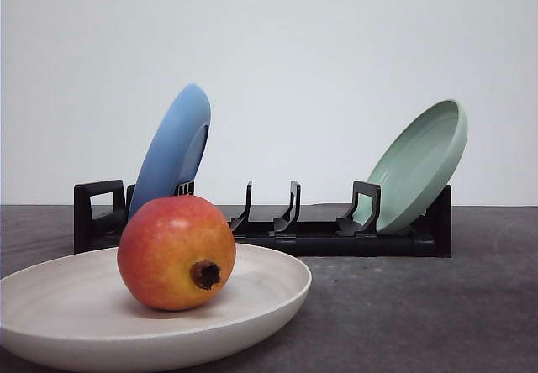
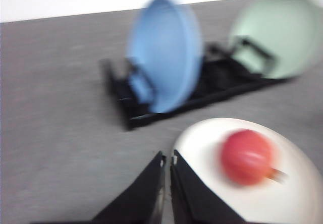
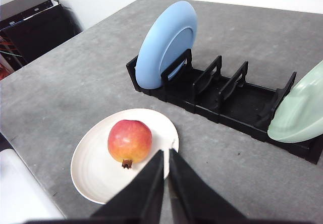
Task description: Place pomegranate in white plate
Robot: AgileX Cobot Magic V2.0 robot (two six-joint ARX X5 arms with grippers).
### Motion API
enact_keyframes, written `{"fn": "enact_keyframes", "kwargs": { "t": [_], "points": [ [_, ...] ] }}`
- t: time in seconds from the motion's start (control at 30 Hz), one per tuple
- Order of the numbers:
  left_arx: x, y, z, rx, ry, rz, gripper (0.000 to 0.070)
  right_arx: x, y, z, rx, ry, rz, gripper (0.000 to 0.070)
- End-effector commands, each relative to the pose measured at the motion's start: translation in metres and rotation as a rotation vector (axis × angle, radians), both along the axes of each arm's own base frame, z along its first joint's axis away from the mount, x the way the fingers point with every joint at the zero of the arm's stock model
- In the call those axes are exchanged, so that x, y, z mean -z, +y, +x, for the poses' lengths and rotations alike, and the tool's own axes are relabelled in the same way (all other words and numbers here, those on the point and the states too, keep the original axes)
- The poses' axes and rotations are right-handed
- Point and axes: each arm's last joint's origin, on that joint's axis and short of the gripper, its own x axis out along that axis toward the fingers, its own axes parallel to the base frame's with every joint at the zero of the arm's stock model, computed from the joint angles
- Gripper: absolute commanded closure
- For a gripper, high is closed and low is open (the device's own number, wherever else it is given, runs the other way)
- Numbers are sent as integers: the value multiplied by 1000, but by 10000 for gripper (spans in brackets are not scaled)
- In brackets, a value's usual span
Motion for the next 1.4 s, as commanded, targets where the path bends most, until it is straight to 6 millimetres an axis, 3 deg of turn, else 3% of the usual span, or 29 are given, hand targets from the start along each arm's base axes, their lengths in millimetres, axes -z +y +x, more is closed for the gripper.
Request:
{"fn": "enact_keyframes", "kwargs": {
  "t": [0.0,0.2,0.47,0.63,0.87,1.37],
  "points": [
    [-5,1,6,-89,-98,-20,700,-4,0,0,-4,-11,15,690],
    [24,8,28,-327,-195,-39,700,-4,1,0,-4,-11,16,691],
    [82,13,46,-189,-222,-39,700,-4,1,0,-4,-11,16,690],
    [105,16,52,-208,-200,-30,700,-4,0,0,-4,-11,16,690],
    [120,21,54,-261,-234,-31,700,-4,1,0,-4,-11,16,690],
    [121,21,54,-258,-219,-14,700,-4,1,0,-4,-11,16,690]
  ]
}}
